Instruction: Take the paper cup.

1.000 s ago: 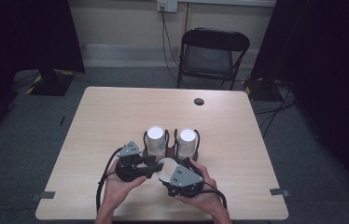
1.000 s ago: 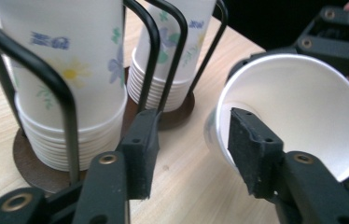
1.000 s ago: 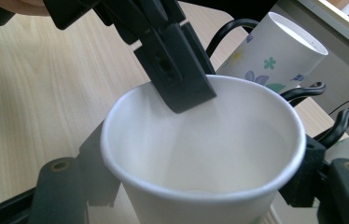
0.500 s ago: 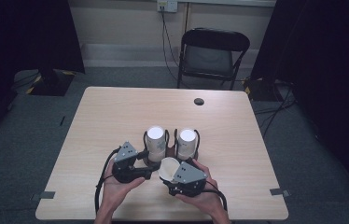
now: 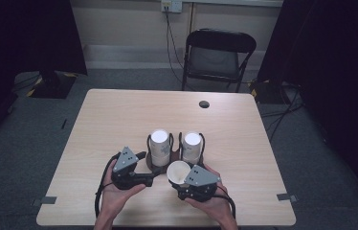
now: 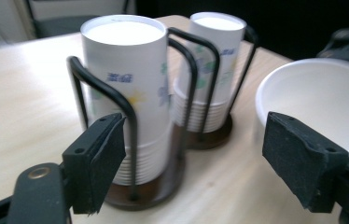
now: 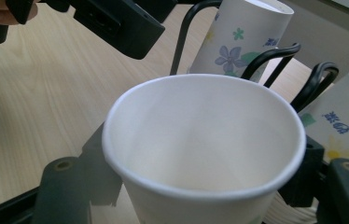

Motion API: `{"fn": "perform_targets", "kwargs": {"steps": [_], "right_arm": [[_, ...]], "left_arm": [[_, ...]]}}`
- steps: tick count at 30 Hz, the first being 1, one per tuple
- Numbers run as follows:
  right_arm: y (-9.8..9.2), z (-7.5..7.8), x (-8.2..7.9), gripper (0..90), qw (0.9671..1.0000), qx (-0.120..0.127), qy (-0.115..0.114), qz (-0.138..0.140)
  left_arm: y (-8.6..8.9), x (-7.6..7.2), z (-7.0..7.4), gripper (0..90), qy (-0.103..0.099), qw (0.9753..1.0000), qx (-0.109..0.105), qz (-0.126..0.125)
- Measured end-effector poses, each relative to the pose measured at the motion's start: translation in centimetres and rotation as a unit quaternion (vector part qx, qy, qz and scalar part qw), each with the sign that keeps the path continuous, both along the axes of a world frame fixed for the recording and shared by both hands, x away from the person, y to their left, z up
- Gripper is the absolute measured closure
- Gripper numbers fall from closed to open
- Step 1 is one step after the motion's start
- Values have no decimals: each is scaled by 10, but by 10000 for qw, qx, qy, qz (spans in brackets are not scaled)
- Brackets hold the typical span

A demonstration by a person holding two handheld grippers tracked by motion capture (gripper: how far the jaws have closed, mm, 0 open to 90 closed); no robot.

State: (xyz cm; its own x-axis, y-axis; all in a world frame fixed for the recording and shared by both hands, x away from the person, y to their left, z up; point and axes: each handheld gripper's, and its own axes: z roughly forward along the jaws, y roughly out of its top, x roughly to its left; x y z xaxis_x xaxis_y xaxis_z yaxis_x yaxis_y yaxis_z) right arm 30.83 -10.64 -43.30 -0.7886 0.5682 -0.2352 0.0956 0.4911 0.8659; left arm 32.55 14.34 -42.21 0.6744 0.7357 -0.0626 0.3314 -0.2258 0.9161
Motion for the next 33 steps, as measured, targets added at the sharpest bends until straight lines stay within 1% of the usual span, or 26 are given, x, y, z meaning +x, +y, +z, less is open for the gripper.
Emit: {"fn": "perform_targets", "kwargs": {"steps": [2, 3, 5, 6, 7, 8, 10, 12, 14, 16, 21, 22, 24, 26, 28, 29, 31, 33], "right_arm": [[-2, 0, 0, 302, 10000, 33, 7, -27], [-3, -1, 0, 302, 10000, 45, 26, -42], [-4, -1, 0, 302, 9999, 67, 39, -69], [-5, -1, -1, 303, 9999, 93, 51, -96], [-7, -1, -1, 303, 9999, 102, 56, -106], [-8, -1, -1, 303, 9998, 117, 72, -132], [-11, -2, -1, 303, 9997, 143, 77, -171], [-14, -2, -2, 303, 9996, 169, 93, -201], [-17, -2, -2, 302, 9995, 182, 119, -237], [-20, -2, -2, 303, 9993, 218, 150, -261], [-28, -3, -2, 303, 9986, 317, 215, -371], [-30, -3, -2, 303, 9983, 356, 235, -392], [-33, -4, -1, 303, 9979, 392, 281, -435], [-37, -5, -1, 303, 9975, 418, 307, -474], [-41, -5, -1, 304, 9971, 477, 317, -504], [-43, -5, -1, 304, 9966, 520, 345, -538], [-47, -5, -1, 304, 9962, 548, 343, -584], [-52, -4, -1, 305, 9954, 553, 354, -701]], "left_arm": [[1, 0, -1, 208, 29, 10000, -48, 8], [2, 0, -1, 209, 12, 10000, -36, 26], [5, -1, -2, 203, 48, 9999, -61, 105], [6, -1, -3, 196, 79, 9998, -108, 121], [8, -1, -4, 193, 70, 9998, -105, 125], [9, -2, -5, 191, 98, 9997, -142, 184], [12, -2, -6, 170, 80, 9996, -169, 202], [15, -3, -7, 169, 74, 9994, -233, 238], [17, -3, -9, 165, 75, 9994, -250, 245], [20, -3, -11, 161, 102, 9990, -291, 310], [24, -3, -18, 158, 89, 9987, -269, 430], [23, -2, -21, 158, 105, 9986, -287, 430], [23, -3, -25, 157, 135, 9989, -238, 390], [23, -4, -28, 156, 94, 9990, -210, 389], [24, -6, -31, 156, -8, 9992, -196, 340], [24, -6, -32, 155, -7, 9990, -242, 373], [25, -6, -33, 156, -17, 9989, -242, 390], [28, -7, -36, 155, -73, 9987, -257, 424]]}}
